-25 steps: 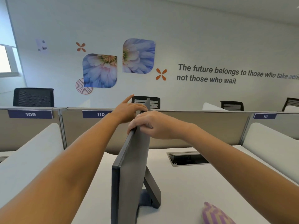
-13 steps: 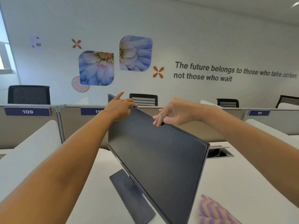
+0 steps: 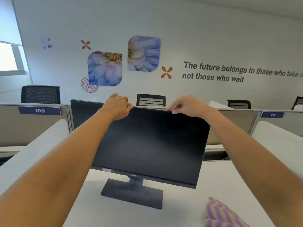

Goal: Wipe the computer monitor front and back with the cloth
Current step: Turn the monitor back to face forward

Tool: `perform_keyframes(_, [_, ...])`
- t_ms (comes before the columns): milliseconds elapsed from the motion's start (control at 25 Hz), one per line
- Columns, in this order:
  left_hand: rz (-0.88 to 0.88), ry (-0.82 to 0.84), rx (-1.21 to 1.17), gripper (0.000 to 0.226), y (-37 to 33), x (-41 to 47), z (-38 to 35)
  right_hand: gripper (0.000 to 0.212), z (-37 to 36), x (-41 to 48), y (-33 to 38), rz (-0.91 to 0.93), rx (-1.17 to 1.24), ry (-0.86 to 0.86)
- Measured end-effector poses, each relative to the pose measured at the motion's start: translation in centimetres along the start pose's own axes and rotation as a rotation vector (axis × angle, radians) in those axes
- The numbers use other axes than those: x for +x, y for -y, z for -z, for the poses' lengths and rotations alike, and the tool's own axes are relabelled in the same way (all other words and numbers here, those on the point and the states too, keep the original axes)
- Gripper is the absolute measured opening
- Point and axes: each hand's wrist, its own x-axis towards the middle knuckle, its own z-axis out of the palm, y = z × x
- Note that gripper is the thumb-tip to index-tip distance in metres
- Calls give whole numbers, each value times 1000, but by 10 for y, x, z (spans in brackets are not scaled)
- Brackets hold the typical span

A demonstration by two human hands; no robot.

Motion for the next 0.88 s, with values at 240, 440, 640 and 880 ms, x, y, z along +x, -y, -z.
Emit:
perform_keyframes(240, [109, 7, 25, 43, -9, 1, 6, 26, -7, 14, -5, -118, 84, -54])
perform_keyframes(440, [144, 15, 54, 45, -17, 2, 9, 25, -17, 18, -8, -205, 117, -131])
perform_keyframes(640, [180, 26, 16, 45, -15, 2, 11, 24, -27, 24, -6, -253, 151, -190])
perform_keyframes(880, [302, -62, -136, 41, -19, -7, 5, 23, -34, 25, -7, -281, 195, -225])
